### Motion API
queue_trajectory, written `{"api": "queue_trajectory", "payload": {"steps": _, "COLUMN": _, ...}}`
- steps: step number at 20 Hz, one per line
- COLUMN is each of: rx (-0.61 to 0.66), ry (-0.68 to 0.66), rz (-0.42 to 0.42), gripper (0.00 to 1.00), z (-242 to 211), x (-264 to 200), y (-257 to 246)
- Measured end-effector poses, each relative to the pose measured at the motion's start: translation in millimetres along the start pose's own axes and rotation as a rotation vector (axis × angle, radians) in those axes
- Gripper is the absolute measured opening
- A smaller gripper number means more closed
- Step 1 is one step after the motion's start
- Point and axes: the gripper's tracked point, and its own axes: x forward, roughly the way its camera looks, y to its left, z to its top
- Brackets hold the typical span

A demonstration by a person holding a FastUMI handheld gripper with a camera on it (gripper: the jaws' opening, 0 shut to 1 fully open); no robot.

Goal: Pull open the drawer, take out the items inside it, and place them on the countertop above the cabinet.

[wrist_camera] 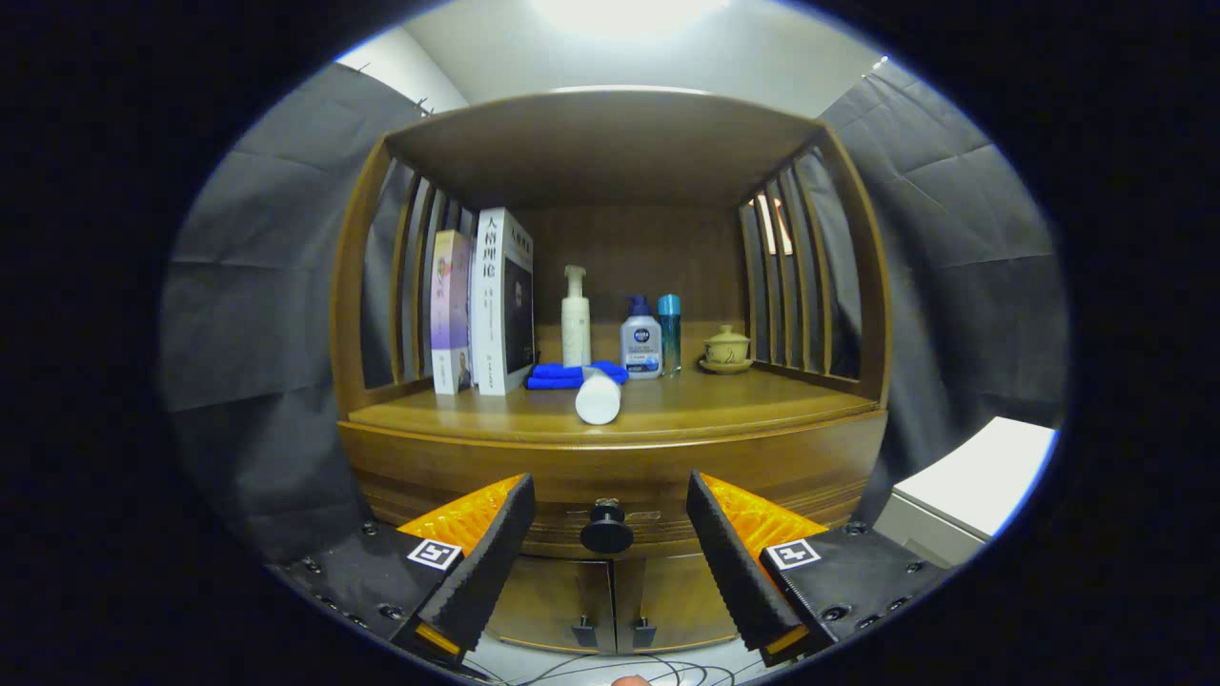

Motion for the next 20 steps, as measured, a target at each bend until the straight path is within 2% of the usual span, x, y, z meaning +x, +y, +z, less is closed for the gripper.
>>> {"api": "queue_trajectory", "payload": {"steps": 10, "rx": 0.062, "ry": 0.022, "rz": -0.055, "gripper": 1.0, "z": 8, "x": -97, "y": -41}}
{"api": "queue_trajectory", "payload": {"steps": 20, "rx": 0.063, "ry": -0.019, "rz": -0.069, "gripper": 1.0, "z": 34, "x": -135, "y": -61}}
